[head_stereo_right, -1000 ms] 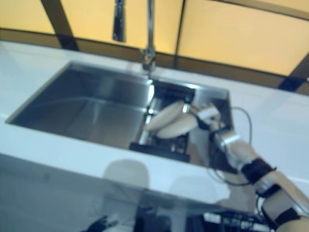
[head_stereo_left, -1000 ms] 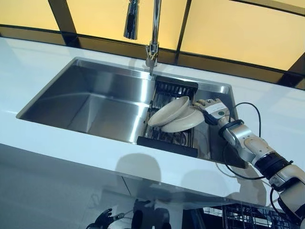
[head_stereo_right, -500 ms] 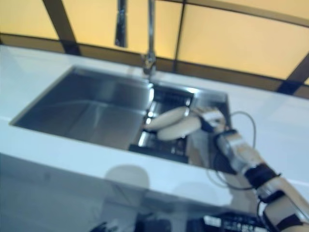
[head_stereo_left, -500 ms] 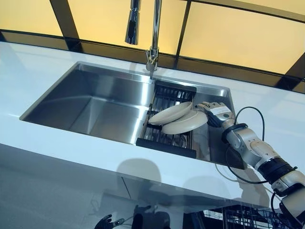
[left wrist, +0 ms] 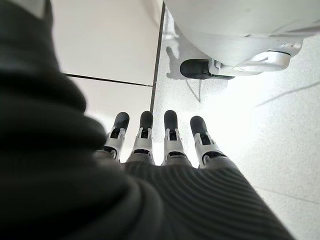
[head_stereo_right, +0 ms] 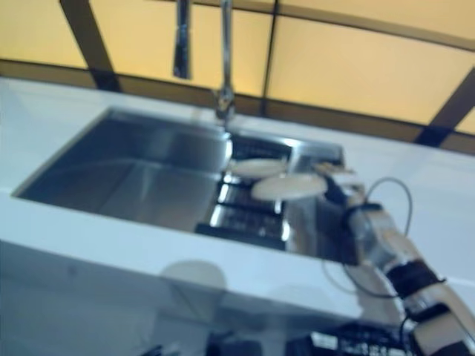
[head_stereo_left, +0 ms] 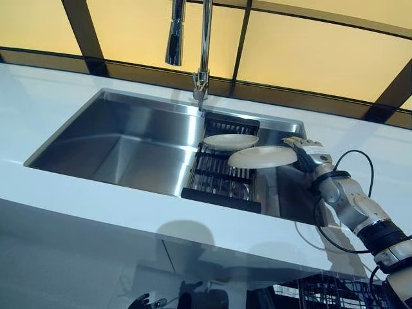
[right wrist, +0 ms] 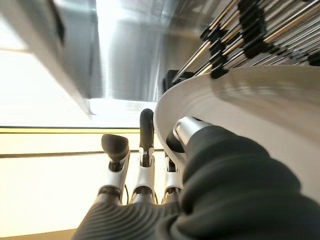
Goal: Take plates into dishwasher
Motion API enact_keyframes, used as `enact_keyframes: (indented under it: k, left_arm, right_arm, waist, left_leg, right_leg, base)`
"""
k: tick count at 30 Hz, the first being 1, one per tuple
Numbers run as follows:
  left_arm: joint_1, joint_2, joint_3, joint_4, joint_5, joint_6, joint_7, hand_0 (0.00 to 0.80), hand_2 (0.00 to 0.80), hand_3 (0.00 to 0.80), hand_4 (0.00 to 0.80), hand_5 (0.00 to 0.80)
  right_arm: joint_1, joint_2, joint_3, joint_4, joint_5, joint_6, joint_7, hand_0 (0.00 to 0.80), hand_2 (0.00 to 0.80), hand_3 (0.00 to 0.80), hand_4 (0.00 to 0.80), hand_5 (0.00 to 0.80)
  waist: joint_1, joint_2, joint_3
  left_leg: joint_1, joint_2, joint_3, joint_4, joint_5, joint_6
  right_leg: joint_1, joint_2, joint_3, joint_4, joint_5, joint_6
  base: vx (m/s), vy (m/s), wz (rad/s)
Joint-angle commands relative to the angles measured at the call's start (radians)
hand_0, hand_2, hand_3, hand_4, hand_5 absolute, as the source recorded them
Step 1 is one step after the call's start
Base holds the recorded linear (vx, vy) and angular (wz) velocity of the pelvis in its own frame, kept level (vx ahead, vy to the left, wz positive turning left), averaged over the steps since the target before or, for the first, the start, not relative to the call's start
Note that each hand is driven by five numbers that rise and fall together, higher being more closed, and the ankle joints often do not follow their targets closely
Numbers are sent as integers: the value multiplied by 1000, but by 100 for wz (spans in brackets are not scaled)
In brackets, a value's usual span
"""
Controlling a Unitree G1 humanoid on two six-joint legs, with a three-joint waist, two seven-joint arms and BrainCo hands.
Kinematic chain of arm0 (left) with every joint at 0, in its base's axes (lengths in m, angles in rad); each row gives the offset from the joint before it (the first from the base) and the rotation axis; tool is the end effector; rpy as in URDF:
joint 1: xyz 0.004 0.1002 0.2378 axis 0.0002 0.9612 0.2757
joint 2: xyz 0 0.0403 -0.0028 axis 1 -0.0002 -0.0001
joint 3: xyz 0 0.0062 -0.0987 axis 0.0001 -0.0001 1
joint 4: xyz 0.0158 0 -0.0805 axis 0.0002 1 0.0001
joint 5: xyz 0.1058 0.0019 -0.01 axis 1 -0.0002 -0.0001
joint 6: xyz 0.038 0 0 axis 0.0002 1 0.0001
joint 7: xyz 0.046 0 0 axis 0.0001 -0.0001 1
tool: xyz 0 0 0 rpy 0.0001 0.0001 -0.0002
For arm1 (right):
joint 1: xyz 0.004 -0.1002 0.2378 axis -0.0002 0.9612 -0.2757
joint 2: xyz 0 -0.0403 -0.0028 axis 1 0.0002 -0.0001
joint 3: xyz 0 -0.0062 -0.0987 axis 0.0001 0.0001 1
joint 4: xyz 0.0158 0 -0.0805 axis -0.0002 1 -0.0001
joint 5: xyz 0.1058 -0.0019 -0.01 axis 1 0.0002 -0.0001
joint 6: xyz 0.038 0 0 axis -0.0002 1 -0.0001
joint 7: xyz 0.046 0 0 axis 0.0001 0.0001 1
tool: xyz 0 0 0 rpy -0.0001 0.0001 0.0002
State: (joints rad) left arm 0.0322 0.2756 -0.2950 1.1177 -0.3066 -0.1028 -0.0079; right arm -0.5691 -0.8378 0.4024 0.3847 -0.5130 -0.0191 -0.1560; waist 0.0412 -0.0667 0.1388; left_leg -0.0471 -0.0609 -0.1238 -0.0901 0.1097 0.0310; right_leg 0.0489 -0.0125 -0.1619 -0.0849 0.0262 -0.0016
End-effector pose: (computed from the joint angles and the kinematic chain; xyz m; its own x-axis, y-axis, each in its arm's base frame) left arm 0.0829 0.2199 -0.1112 0.4819 0.1104 -0.8692 0.0172 0.9907 0.1353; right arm 0.2951 -0.2512 0.1433 0.9814 0.1136 0.1547 0.1401 0.1268 -0.9820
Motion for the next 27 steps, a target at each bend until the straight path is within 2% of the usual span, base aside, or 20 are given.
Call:
enact_keyframes:
  k: [1, 12, 20, 27]
  left_arm:
    - [-10, -7, -6, 39, 16, -20, -6, 0, 0, 0, 0, 0]
    - [-11, -18, 9, 43, 10, -18, 1, 0, 0, 0, 0, 0]
    - [-9, -21, 18, 44, 14, -18, -2, 0, 0, 0, 0, 0]
    - [-12, -28, 24, 50, 14, -17, -2, 0, 0, 0, 0, 0]
  right_arm:
    - [-4, -54, -66, -63, 103, -27, -24, 800, 800, 800, 800, 800]
    - [49, -74, -172, -96, 214, -29, 30, 800, 800, 800, 800, 800]
    - [85, -61, -243, -115, 393, 10, 127, 800, 800, 800, 800, 800]
    - [97, -39, -277, -129, 437, 26, 155, 800, 800, 800, 800, 800]
  waist:
    - [2, -14, -50]
    - [-18, -25, -61]
    - [-32, -31, -66]
    - [-40, -33, -68]
  left_leg:
    - [79, 4, 60, 3, -151, 48]
    - [95, 8, 73, 3, -159, 48]
    - [105, 11, 83, 3, -162, 46]
    - [111, 12, 91, 3, -163, 46]
  right_leg:
    - [-22, -13, 80, 29, -11, 39]
    - [-8, -7, 97, 26, -13, 36]
    - [-1, -5, 107, 25, -10, 36]
    - [4, -3, 113, 22, -7, 35]
  base:
    - [9, -2, -12]
    - [1, 1, -3]
    - [-2, 4, -2]
    - [-11, 4, -8]
